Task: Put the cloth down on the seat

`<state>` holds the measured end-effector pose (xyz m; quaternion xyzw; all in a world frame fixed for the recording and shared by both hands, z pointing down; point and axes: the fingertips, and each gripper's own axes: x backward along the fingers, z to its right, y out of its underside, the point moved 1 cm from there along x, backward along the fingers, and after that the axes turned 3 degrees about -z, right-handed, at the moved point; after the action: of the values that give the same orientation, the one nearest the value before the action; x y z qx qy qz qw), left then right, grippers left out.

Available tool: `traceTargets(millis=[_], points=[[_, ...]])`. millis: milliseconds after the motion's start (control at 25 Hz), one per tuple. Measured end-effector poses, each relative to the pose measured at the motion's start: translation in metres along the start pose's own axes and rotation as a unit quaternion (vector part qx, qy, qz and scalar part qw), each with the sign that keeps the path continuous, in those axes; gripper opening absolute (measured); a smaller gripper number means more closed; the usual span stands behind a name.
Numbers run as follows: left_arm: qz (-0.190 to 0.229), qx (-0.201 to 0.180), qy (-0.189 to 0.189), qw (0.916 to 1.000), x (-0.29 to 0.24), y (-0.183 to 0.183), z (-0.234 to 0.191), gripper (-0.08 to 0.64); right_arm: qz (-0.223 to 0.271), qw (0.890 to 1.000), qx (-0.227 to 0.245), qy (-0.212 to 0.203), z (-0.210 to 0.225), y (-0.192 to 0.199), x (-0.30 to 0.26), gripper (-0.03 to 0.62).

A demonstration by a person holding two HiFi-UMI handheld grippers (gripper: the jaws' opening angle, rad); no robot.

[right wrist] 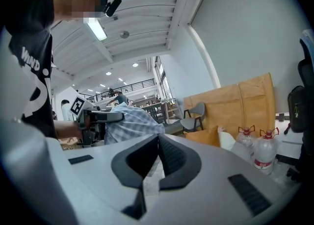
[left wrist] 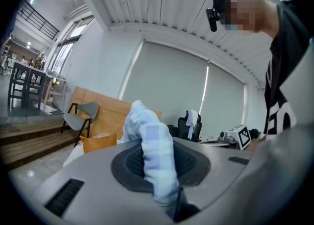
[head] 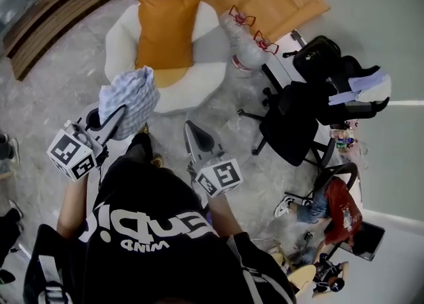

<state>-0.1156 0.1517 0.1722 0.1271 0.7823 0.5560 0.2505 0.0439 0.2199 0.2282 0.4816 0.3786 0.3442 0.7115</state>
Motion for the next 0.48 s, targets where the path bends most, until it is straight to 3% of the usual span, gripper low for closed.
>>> traceTargets(millis=[160, 320, 480], points=[[0.002, 0.001, 0.004, 1.0000, -0.013, 0.003, -0.017, 0.069, 0.000, 1.000, 0.011, 0.004, 0.013, -0.001, -0.017, 0.021], [0.014, -0.011, 0.021, 0.9996, -0.037, -0.017, -0.049, 0.069, 0.001, 1.000, 0.008, 0.011, 0.033, -0.026, -0.049, 0.021], [-0.002, -0.007, 0.022, 0.9997, -0.050, -0.039, -0.073, 0.069, 0.003, 1.000, 0.015, 0.016, 0.042, -0.044, -0.078, 0.021]])
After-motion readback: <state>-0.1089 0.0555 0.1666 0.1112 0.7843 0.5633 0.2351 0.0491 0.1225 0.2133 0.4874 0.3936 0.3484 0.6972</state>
